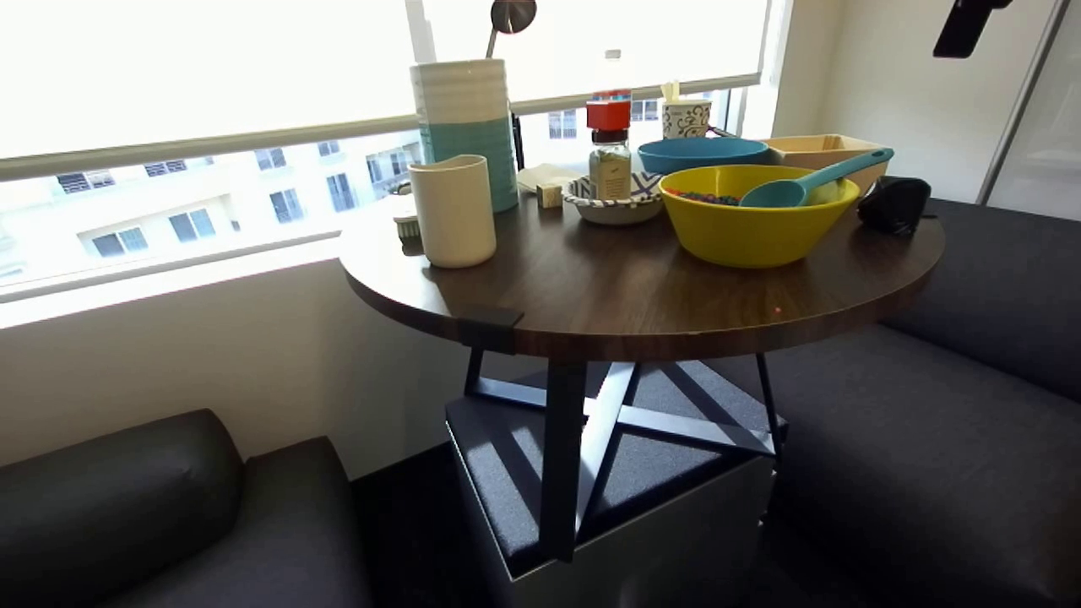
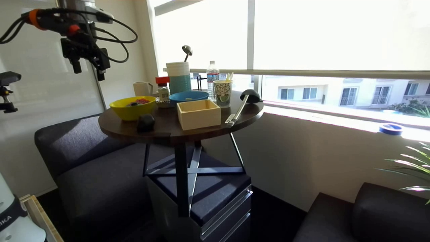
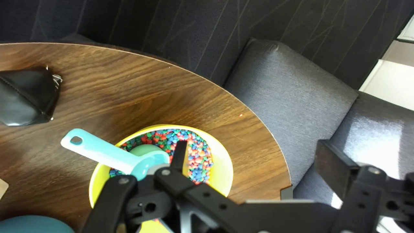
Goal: Pick up the blue scoop from the yellow bowl and use it to move a scoop of the content in the yellow bowl into the blue bowl before putting the scoop back into the yellow bowl
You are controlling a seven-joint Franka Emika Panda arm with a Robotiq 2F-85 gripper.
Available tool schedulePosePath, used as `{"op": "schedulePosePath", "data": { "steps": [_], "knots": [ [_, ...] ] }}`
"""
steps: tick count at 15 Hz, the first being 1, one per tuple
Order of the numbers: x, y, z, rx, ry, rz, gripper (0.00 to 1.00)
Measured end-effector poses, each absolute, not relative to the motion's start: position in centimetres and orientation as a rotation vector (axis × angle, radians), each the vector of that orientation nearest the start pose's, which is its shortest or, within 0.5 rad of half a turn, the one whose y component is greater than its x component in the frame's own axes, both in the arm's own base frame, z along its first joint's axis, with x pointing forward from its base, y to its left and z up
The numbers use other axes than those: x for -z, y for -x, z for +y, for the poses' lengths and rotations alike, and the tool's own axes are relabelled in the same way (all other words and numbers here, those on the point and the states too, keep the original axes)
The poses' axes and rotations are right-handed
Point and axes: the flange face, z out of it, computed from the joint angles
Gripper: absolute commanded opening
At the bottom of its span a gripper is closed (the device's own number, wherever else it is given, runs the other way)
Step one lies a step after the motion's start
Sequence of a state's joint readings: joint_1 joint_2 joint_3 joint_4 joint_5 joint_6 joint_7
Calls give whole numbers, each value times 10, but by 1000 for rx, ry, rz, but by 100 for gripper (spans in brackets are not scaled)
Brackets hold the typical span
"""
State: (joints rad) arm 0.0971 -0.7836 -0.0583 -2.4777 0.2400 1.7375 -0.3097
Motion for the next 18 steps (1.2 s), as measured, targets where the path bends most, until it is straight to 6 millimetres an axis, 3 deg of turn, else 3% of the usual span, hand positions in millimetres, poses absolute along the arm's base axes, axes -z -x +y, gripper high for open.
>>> {"op": "schedulePosePath", "data": {
  "steps": [7, 12, 18],
  "knots": [
    [-549, -319, 29, 110, 2836, -470, 100],
    [-538, -329, 13, 140, 3038, -376, 100],
    [-528, -344, -10, 167, 3055, -750, 100]
  ]
}}
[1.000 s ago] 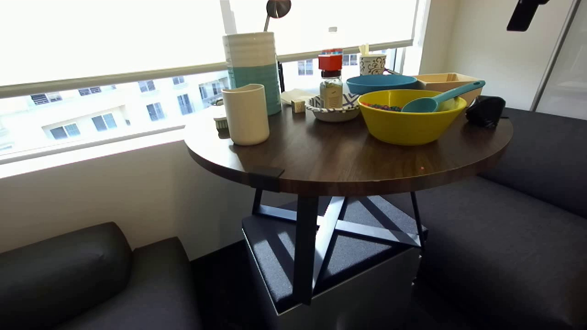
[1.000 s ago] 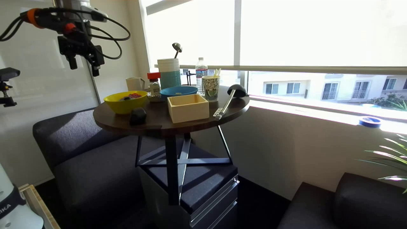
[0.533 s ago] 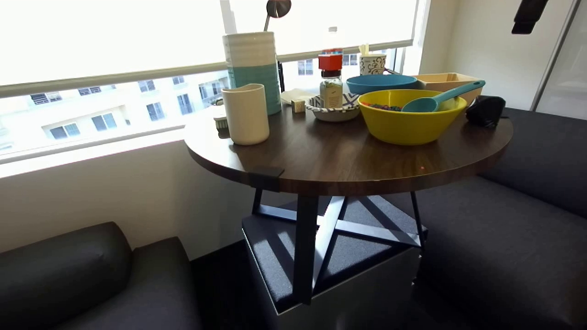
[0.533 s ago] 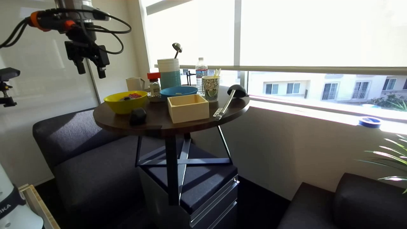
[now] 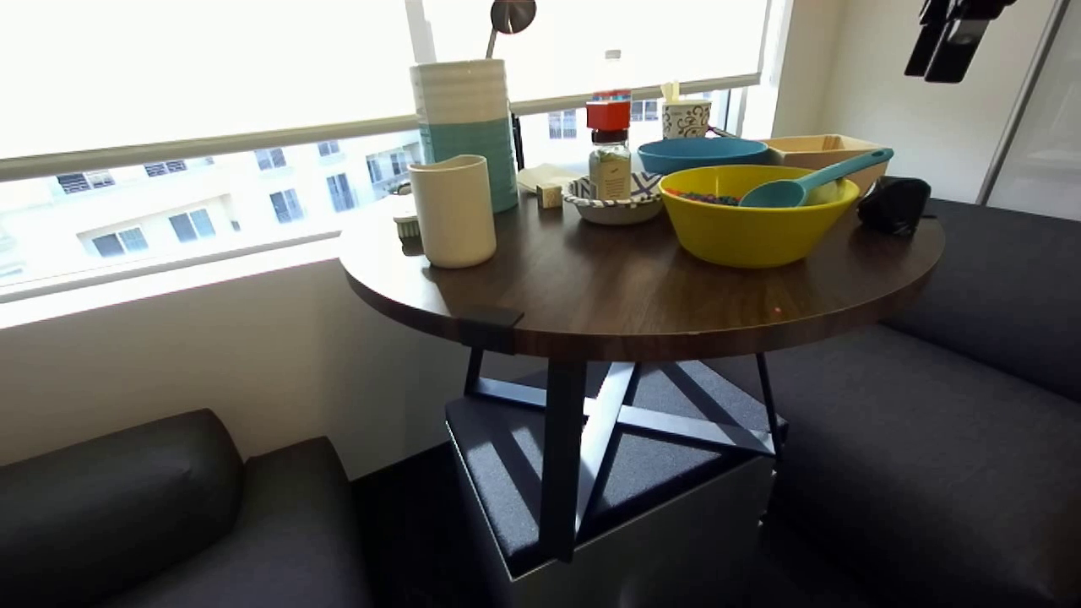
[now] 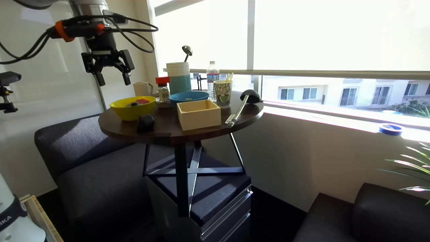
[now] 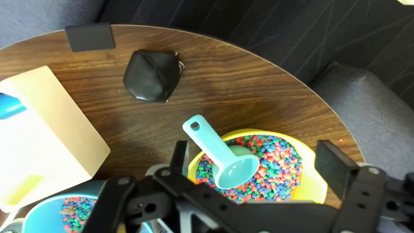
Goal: Pick up the blue scoop from the yellow bowl and use it to move a scoop of the content in the yellow bowl into the blue bowl before putting the scoop back into the yellow bowl
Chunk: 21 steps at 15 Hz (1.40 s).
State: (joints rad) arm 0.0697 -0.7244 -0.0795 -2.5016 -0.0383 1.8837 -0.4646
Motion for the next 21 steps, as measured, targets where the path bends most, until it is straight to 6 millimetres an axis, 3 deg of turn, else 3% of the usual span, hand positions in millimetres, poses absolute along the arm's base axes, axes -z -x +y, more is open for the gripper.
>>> {"op": "schedulePosePath", "data": {
  "steps": [4, 8, 12, 17, 19, 20, 21],
  "knots": [
    [-516, -365, -15, 106, 2954, -989, 100],
    [-500, -401, -10, 1, 2890, -1126, 100],
    [-486, -428, -15, -156, 2822, -1212, 100],
    [-465, -447, -33, -317, 2735, -1259, 100],
    [-456, -452, -36, -354, 2691, -1276, 89],
    [-451, -453, -35, -372, 2660, -1286, 72],
    [-448, -453, -35, -388, 2632, -1292, 67]
  ]
}}
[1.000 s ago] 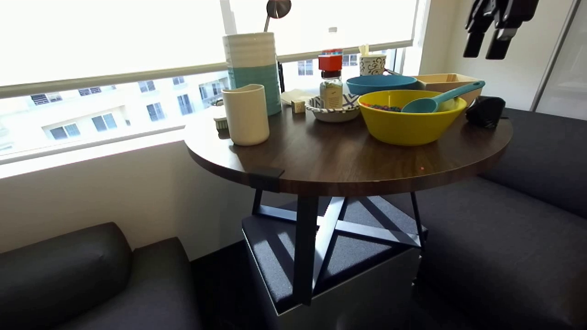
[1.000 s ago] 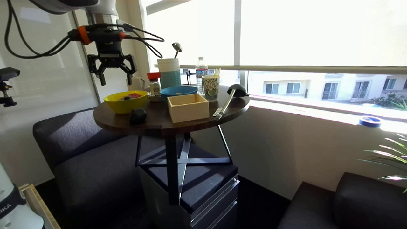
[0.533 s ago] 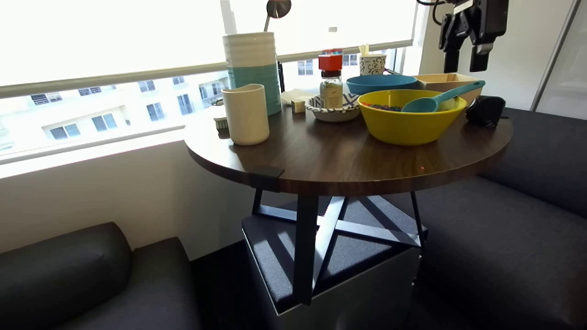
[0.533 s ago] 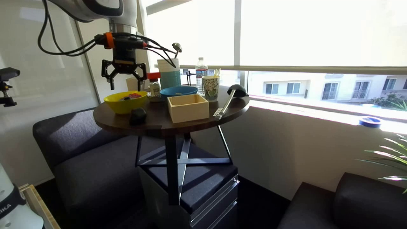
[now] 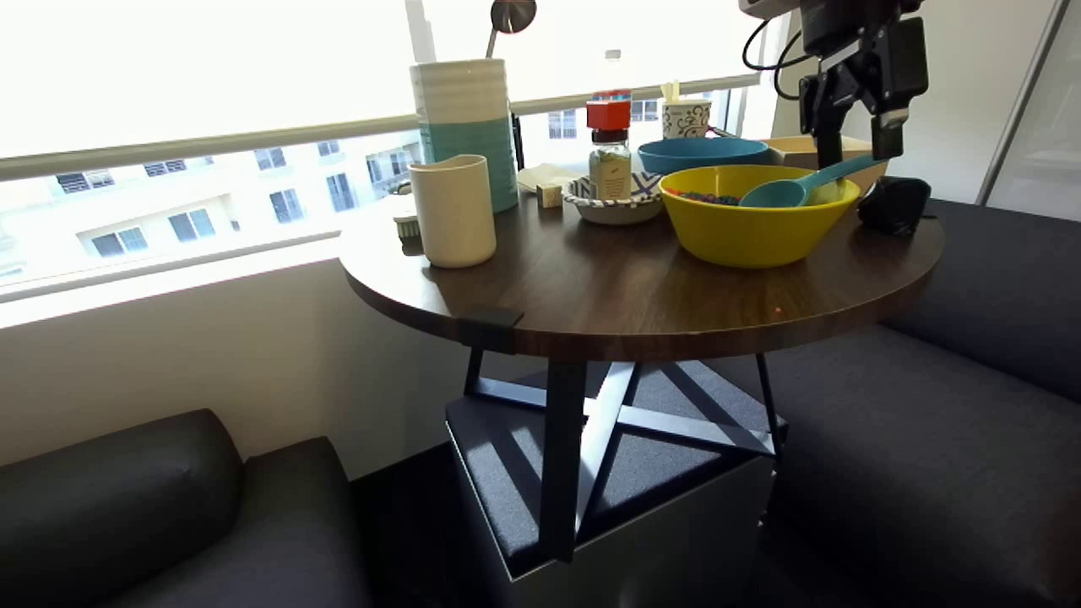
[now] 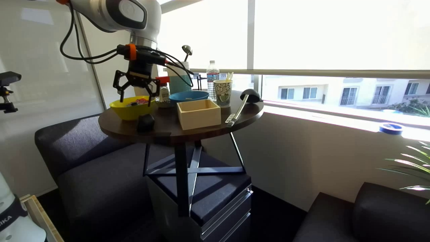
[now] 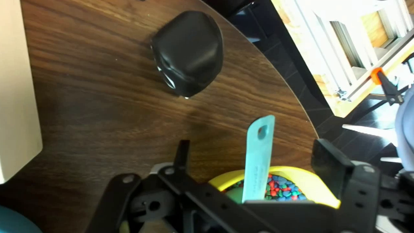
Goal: Pick up the blue scoop from the yellow bowl and use it to move a scoop of the content in the yellow bowl into the blue bowl before putting the scoop back into the yellow bowl
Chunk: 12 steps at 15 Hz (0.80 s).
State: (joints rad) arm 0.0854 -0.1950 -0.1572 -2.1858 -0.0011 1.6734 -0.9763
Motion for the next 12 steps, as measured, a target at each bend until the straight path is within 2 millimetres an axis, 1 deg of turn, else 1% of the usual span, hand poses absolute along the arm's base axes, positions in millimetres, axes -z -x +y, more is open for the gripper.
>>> {"op": "schedulePosePath", "data": {
  "steps": [3, 6, 7, 9, 10, 11, 12],
  "knots": [
    [-440, -452, -34, -433, 2554, -1308, 45],
    [-437, -453, -36, -456, 2520, -1296, 24],
    [-437, -453, -37, -456, 2517, -1289, 16],
    [-439, -454, -40, -452, 2516, -1277, 4],
    [-440, -455, -41, -450, 2516, -1274, 1],
    [-442, -455, -42, -447, 2515, -1270, 31],
    [-445, -456, -43, -444, 2515, -1268, 36]
  ]
}}
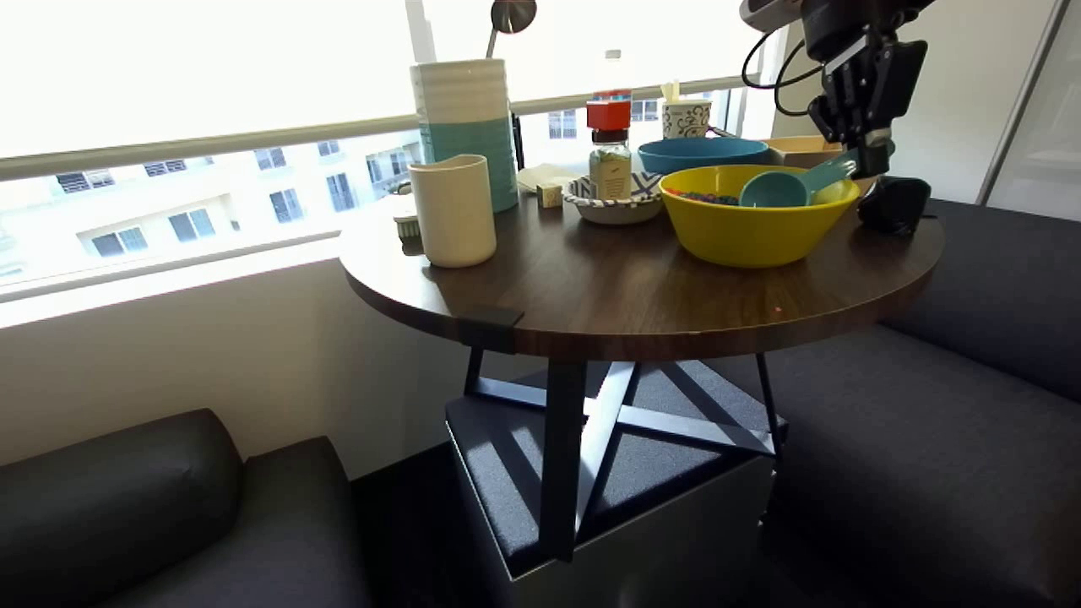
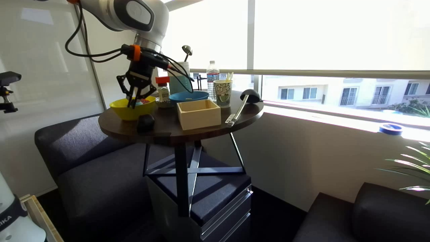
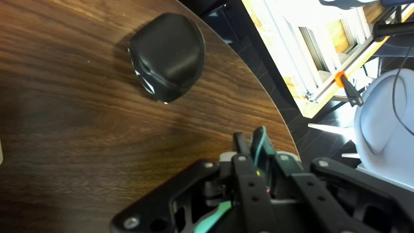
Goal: Pick up the blue scoop from the yellow bowl and use it to move a scoop of the content in the yellow bowl into the blue bowl before putting the scoop back into the yellow bowl
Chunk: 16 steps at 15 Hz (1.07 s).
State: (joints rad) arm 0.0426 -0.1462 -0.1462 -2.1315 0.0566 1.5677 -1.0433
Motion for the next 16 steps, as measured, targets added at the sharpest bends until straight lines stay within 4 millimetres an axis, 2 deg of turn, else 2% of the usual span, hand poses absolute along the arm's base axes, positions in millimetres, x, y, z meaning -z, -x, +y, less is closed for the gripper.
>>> {"op": "schedulePosePath", "data": {
  "steps": [1, 3, 4, 5, 7, 9, 16],
  "knots": [
    [-447, -456, -44, -443, 2515, -1266, 36],
    [-450, -457, -45, -439, 2518, -1265, 49],
    [-452, -457, -45, -437, 2518, -1265, 42],
    [-452, -457, -45, -436, 2517, -1266, 20],
    [-453, -457, -46, -436, 2508, -1270, 15],
    [-453, -456, -45, -434, 2493, -1275, 2],
    [-455, -453, -43, -433, 2461, -1284, 2]
  ]
}}
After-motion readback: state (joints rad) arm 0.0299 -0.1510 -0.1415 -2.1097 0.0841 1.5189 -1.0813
